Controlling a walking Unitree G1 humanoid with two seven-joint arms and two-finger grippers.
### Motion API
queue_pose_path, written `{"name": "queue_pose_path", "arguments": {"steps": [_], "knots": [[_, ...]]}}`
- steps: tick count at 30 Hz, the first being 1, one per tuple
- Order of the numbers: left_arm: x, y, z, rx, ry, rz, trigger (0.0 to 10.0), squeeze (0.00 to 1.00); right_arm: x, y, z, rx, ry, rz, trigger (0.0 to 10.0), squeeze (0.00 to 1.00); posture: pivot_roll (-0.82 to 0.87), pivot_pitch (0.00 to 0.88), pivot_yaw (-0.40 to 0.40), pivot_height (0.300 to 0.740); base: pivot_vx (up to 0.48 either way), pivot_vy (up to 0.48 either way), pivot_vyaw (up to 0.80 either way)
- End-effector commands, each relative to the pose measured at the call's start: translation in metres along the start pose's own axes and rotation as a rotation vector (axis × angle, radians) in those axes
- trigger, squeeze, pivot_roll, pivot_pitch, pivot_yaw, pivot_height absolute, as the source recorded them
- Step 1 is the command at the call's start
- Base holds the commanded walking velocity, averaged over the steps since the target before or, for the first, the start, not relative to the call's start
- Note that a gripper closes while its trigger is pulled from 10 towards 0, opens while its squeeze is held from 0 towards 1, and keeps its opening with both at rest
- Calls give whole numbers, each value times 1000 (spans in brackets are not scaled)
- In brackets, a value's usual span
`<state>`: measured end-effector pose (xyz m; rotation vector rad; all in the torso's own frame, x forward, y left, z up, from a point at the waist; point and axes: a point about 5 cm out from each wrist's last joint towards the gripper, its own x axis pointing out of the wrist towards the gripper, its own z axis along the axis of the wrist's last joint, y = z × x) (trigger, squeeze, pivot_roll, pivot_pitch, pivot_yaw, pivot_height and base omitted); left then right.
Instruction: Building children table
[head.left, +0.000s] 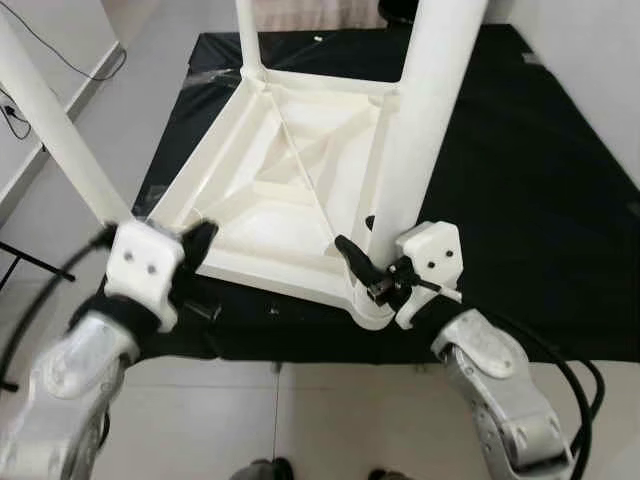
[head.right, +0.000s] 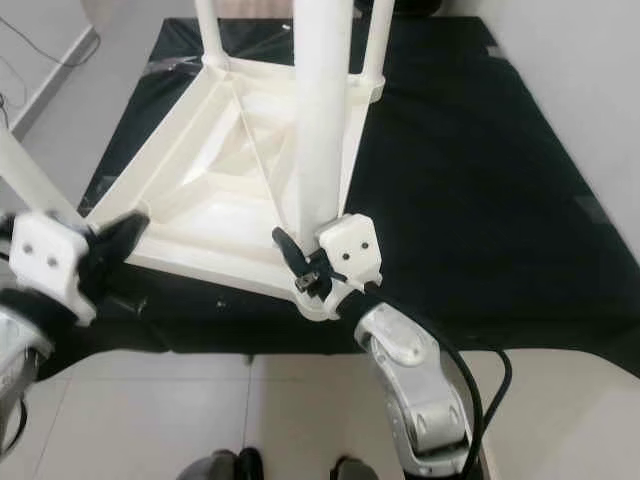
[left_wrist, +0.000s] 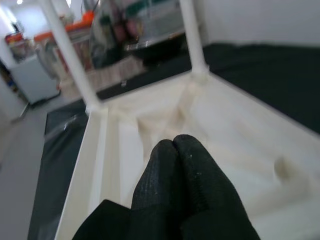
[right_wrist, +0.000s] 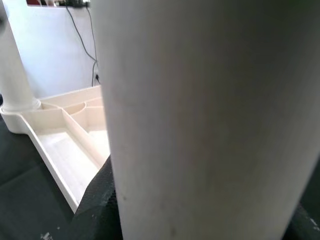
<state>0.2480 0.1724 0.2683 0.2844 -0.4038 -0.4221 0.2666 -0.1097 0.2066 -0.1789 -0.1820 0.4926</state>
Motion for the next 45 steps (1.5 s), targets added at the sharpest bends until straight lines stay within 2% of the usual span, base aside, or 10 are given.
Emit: {"name": "queue_pose_path", "arguments": {"steps": [1, 2, 3, 7, 15, 21, 28, 34, 35, 45], "knots": [[13, 7, 17, -55, -66, -81, 10000, 0, -2, -5, -27, 5, 147, -49, 10000, 0, -12, 193, 7, 740, 0, 0, 0], [13, 7, 17, -55, -66, -81, 10000, 0, -2, -5, -27, 5, 147, -49, 10000, 0, -12, 193, 7, 740, 0, 0, 0], [25, 9, 35, -108, -143, -175, 10000, 1000, 1, -4, -26, 5, 142, -45, 10000, 0, -12, 189, 10, 740, 0, 0, 0], [45, 13, 74, -184, -281, -416, 10000, 1000, 10, -6, -23, 10, 127, -57, 10000, 0, -8, 183, 17, 740, 0, 0, 0], [58, 9, 97, -237, -358, -671, 10000, 1000, 17, -6, -20, 21, 106, -68, 10000, 0, -11, 175, 20, 740, 0, 0, 0], [73, 11, 102, -253, -366, -711, 10000, 1000, 20, -4, -17, 28, 85, -62, 10000, 0, -13, 172, 24, 740, 0, 0, 0], [104, 8, 89, -403, -333, -715, 10000, 1000, 26, 2, -5, 25, 15, -20, 10000, 0, -2, 170, 21, 740, 0, 0, 0], [115, 2, 88, -469, -340, -729, 10000, 1000, 28, 5, -1, 20, -4, 1, 10000, 0, -3, 170, 23, 740, 0, 0, 0], [120, -1, 90, -506, -348, -759, 10000, 0, 30, 7, 0, 18, -12, 7, 10000, 0, -5, 168, 27, 740, 0, 0, 0], [123, -19, 96, -520, -325, -1007, 10000, 0, 36, 6, 6, 1, -37, 21, 10000, 0, -8, 168, 34, 740, 0, 0, 0]]}}
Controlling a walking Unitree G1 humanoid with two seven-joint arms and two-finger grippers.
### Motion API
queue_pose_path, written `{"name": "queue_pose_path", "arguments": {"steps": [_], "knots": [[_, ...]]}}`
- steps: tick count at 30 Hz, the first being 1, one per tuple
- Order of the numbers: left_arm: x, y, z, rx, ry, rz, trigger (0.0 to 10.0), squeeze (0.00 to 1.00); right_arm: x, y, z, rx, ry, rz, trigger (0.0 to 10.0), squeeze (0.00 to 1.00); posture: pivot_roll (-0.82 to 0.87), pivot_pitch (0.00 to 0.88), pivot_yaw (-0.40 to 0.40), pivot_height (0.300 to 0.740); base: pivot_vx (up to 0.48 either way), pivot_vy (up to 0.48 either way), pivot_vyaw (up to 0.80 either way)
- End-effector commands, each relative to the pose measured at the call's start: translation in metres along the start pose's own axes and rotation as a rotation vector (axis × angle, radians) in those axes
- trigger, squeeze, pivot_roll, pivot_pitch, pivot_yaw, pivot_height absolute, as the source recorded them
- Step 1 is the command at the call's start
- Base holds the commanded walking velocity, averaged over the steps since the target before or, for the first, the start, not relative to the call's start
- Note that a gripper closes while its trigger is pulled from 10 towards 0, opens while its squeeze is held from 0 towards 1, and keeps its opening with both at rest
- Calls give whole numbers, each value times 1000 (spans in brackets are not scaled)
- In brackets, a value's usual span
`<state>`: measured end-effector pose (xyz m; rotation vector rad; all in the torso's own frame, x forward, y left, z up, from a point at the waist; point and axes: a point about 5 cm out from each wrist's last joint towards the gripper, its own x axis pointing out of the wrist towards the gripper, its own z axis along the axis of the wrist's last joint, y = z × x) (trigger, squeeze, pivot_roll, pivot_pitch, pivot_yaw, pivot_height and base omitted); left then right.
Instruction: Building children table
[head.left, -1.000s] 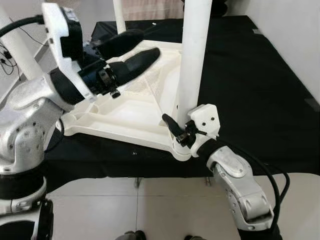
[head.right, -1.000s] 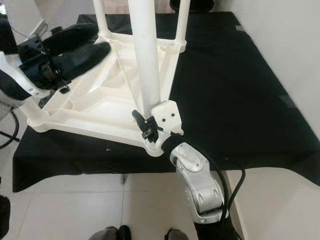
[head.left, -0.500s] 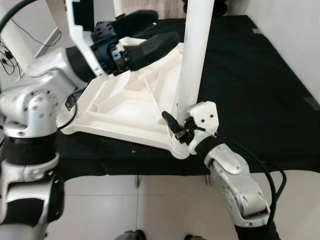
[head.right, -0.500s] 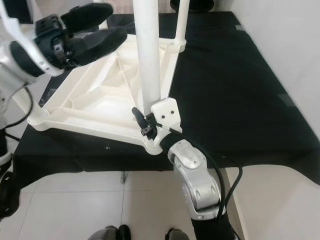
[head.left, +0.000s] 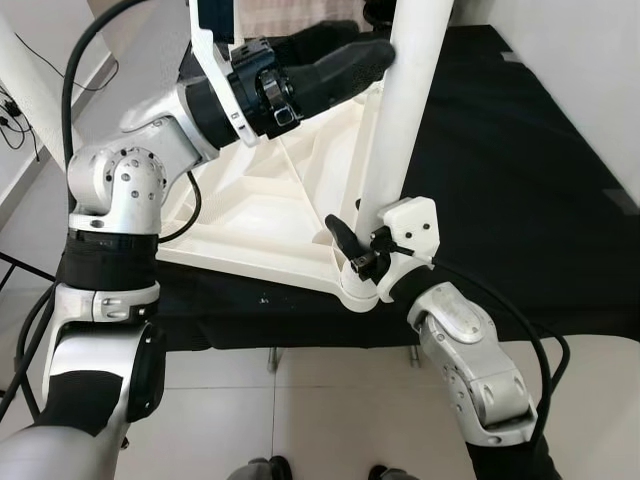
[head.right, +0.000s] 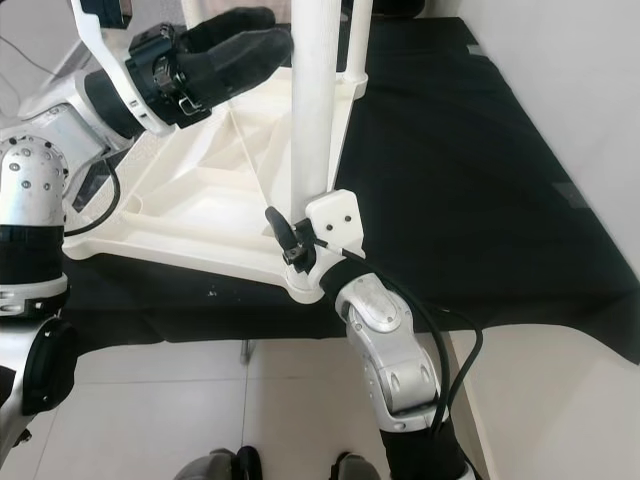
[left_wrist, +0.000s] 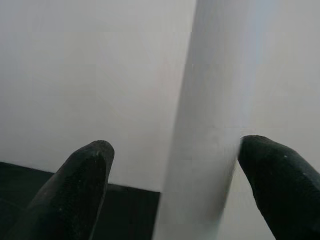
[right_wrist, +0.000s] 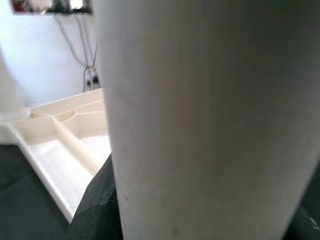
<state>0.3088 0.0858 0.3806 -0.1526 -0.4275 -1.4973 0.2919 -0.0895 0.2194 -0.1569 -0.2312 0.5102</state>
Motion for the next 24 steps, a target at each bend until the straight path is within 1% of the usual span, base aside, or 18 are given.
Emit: {"name": "queue_pose_path", "arguments": {"steps": [1, 4, 7, 9, 10, 11, 12, 13, 14, 16, 17, 20, 24], "knots": [[3, -6, 4, 20, 26, -59, 10000, 0, 3, 2, -4, -8, 17, 10, 10000, 0, -7, 166, 33, 740, 0, 0, 0], [2, -7, 4, 23, 36, -68, 10000, 0, 3, 2, -4, -8, 17, 10, 10000, 0, -7, 167, 33, 740, 0, 0, 0], [1, -7, 3, 48, 62, -76, 10000, 0, 3, 2, -4, -10, 16, 12, 10000, 0, -6, 164, 31, 740, 0, 0, 0], [2, -2, 4, 119, 77, -13, 10000, 0, 4, 2, -2, -12, 6, 19, 10000, 0, -5, 162, 32, 740, 0, 0, 0], [2, -2, 4, 119, 77, -13, 10000, 0, 4, 2, -2, -12, 6, 19, 10000, 0, -5, 162, 32, 740, 0, 0, 0], [3, 1, 5, 154, 80, 25, 10000, 0, 5, 3, -1, -15, -2, 24, 10000, 0, -5, 162, 32, 740, 0, 0, 0], [6, 5, 5, 183, 71, 64, 4118, 0, 6, 4, 1, -16, -12, 32, 10000, 0, -6, 159, 31, 740, 0, 0, 0], [6, 5, 5, 183, 71, 64, 4118, 0, 6, 4, 1, -16, -12, 32, 10000, 0, -6, 159, 31, 740, 0, 0, 0], [11, 8, 5, 214, 65, 92, 0, 0, 6, 5, 3, -15, -22, 42, 10000, 0, -8, 157, 32, 740, 0, 0, 0], [18, 11, 4, 267, 61, 117, 0, 0, 7, 7, 6, -13, -33, 53, 10000, 0, -10, 155, 33, 740, 0, 0, 0], [18, 11, 4, 267, 61, 117, 0, 0, 7, 7, 6, -13, -33, 53, 10000, 0, -10, 155, 33, 740, 0, 0, 0], [25, 11, 2, 281, 33, 121, 0, 0, 9, 7, 6, -14, -34, 53, 10000, 0, -16, 146, 35, 740, 0, 0, 0], [29, 10, 0, 262, 0, 119, 0, 0, 10, 4, 7, -11, -35, 48, 10000, 0, -25, 139, 35, 740, 0, 0, 0]]}}
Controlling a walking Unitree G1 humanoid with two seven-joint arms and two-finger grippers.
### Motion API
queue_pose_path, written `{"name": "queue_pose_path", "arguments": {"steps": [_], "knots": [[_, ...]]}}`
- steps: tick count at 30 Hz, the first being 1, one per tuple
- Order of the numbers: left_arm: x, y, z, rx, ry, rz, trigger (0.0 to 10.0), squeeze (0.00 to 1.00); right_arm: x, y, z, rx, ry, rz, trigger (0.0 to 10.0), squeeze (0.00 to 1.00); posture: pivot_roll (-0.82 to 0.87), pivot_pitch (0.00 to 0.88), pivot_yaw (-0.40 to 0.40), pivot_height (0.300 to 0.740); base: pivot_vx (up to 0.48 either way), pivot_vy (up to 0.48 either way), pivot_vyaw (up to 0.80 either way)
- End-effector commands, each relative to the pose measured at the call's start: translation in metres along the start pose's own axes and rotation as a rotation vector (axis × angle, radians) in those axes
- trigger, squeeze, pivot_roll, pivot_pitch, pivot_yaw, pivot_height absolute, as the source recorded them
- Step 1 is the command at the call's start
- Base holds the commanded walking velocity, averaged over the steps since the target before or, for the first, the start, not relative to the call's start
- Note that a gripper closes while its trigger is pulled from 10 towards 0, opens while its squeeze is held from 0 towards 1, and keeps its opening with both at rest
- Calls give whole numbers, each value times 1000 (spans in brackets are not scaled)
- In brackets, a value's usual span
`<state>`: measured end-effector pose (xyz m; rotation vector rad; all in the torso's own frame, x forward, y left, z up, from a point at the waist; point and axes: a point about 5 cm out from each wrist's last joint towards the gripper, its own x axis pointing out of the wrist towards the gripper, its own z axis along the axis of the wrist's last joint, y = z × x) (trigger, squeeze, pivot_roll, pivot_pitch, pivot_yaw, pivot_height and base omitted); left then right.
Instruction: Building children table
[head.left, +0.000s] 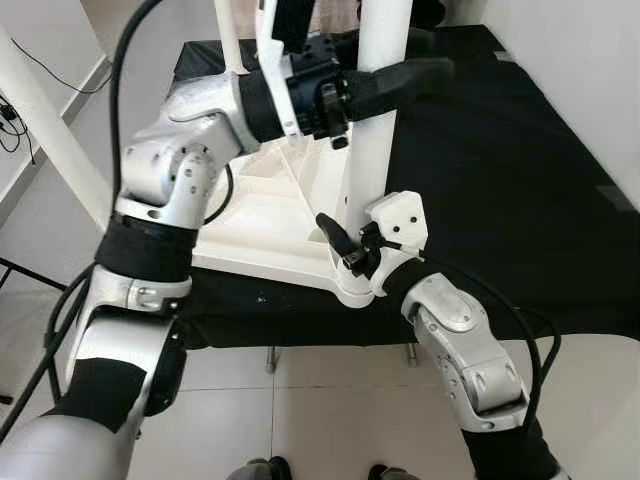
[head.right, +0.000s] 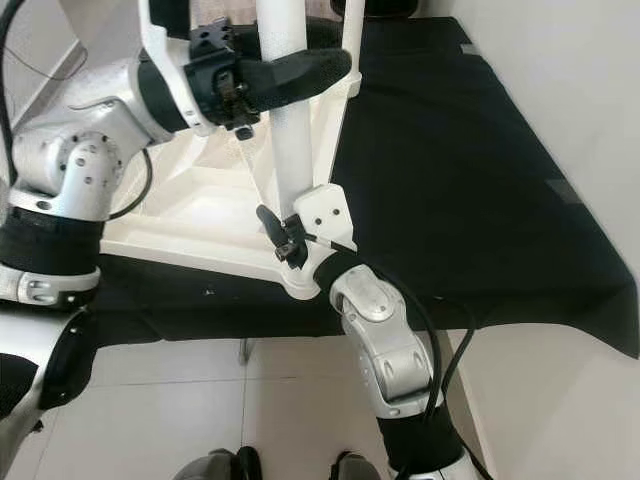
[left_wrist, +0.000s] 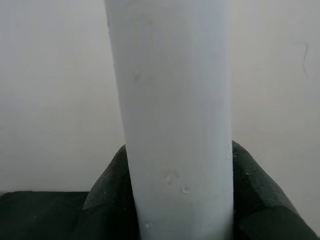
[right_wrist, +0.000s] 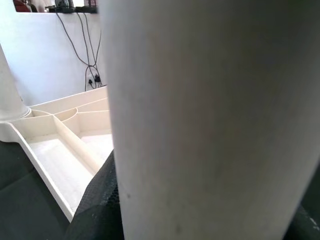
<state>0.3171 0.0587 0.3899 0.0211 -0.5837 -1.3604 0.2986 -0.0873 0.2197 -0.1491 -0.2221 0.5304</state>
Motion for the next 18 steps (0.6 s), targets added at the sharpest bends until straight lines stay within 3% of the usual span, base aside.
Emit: {"name": "queue_pose_path", "arguments": {"steps": [1, 5, 6, 9, 15, 16, 17, 18], "knots": [[2, 3, 2, 24, -7, 44, 0, 0, 4, 4, 9, -24, -40, 26, 10000, 0, -28, 138, 36, 740, 0, 0, 0], [3, 4, 0, 22, -26, 54, 0, 0, 7, -5, 13, -34, -46, 16, 10000, 24, -38, 131, 36, 740, 0, 0, 0], [4, 4, 0, 19, -37, 57, 0, 0, 8, -10, 15, -12, -49, 23, 10000, 1000, -42, 126, 35, 740, 0, 0, 0], [6, 5, -1, 13, -58, 48, 0, 0, 11, -22, 24, 13, -74, 52, 10000, 1000, -48, 113, 33, 740, 0, 0, 0], [7, 6, 1, 7, -64, 22, 0, 0, 13, -27, 31, -2, -80, 146, 10000, 1000, -52, 104, 32, 740, 0, 0, 0], [8, 6, 1, 7, -64, 14, 0, 0, 14, -28, 33, -30, -79, 207, 10000, 1000, -56, 102, 33, 740, 0, 0, 0], [8, 6, 1, 6, -61, -1, 0, 0, 15, -28, 33, -40, -63, 289, 10000, 933, -58, 100, 34, 740, 0, 0, 0], [8, 6, 1, 6, -61, -1, 0, 0, 15, -28, 33, -40, -63, 289, 10000, 933, -58, 100, 34, 740, 0, 0, 0]]}}
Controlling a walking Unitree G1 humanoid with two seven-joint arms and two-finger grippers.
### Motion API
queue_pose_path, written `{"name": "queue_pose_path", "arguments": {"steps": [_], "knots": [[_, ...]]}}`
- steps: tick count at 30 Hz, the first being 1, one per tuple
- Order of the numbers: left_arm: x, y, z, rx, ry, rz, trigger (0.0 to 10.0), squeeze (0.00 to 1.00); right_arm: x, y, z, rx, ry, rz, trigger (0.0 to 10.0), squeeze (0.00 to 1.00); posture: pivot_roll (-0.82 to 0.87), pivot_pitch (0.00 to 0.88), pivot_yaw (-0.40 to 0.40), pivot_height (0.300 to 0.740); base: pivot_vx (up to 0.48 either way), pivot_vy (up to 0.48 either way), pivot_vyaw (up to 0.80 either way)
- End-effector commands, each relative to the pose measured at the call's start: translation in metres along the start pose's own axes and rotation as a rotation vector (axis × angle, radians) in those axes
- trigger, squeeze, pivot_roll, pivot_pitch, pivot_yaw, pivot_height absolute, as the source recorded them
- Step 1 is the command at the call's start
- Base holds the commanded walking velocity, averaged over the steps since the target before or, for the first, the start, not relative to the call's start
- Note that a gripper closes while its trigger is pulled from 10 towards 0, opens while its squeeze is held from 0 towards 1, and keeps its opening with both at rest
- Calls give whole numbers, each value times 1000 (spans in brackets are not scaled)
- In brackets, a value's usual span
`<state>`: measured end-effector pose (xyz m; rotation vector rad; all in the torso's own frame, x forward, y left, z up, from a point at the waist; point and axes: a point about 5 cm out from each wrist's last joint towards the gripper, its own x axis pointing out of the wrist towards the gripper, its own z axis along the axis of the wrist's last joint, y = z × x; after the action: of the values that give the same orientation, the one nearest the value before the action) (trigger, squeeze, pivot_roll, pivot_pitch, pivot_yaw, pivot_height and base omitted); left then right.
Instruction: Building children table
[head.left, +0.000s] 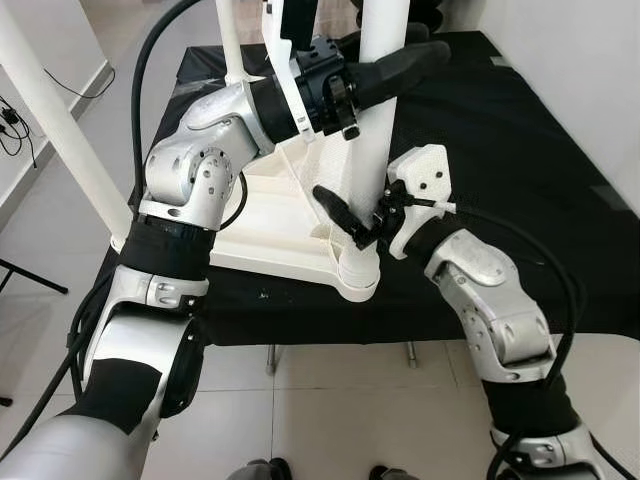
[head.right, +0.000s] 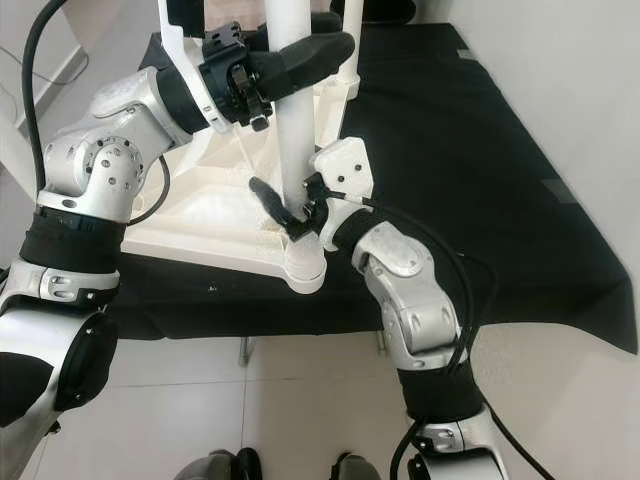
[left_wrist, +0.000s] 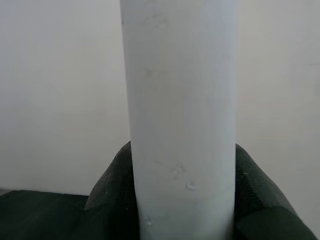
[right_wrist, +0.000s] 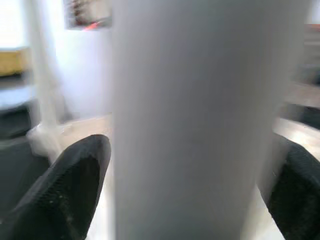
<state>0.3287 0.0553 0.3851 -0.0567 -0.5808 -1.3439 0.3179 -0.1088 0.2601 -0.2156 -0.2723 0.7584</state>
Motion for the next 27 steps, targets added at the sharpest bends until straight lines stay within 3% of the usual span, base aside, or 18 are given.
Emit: {"name": "queue_pose_path", "arguments": {"steps": [1, 2, 3, 4, 6, 9, 10, 11, 12, 17, 21, 27], "knots": [[8, -4, 9, 52, -16, -54, 0, 0, 5, 6, 0, -12, 18, 152, 10000, 82, -60, 98, 32, 740, 0, 0, 0], [8, -4, 9, 52, -16, -54, 0, 0, 5, 6, 0, -12, 18, 152, 10000, 82, -60, 98, 32, 740, 0, 0, 0], [10, -8, 7, 50, -10, -77, 0, 0, 6, 8, -3, -20, 56, 271, 10000, 0, -59, 102, 30, 740, 0, 0, 0], [10, -8, 7, 50, -10, -77, 0, 0, 6, 8, -3, -20, 56, 271, 10000, 0, -59, 102, 30, 740, 0, 0, 0], [14, -13, 3, 40, -8, -110, 0, 0, 10, 8, -14, 42, 138, 441, 10000, 0, -61, 110, 27, 740, 0, 0, 0], [16, -16, 2, 34, -10, -121, 0, 0, 17, 6, -16, 99, 148, 490, 10000, 0, -59, 112, 26, 740, 0, 0, 0], [17, -17, 1, 33, -11, -123, 0, 0, 22, 6, -15, 138, 133, 494, 2667, 0, -55, 120, 24, 740, 0, 0, 0], [18, -17, 1, 32, -11, -125, 0, 0, 26, 5, -13, 166, 122, 498, 2667, 0, -55, 121, 23, 740, 0, 0, 0], [18, -17, 1, 29, -15, -124, 0, 0, 29, 6, -12, 190, 107, 512, 0, 0, -53, 124, 21, 740, 0, 0, 0], [19, -18, 1, 25, -24, -121, 0, 0, 34, 6, -6, 245, 48, 531, 0, 0, -50, 129, 17, 740, 0, 0, 0], [20, -17, 2, 18, -44, -115, 0, 0, 37, 10, 10, 365, -102, 623, 0, 0, -50, 133, 14, 740, 0, 0, 0], [21, -17, 3, 13, -53, -114, 0, 0, 36, 16, 13, 379, -144, 690, 0, 0, -50, 127, 12, 740, 0, 0, 0]]}}
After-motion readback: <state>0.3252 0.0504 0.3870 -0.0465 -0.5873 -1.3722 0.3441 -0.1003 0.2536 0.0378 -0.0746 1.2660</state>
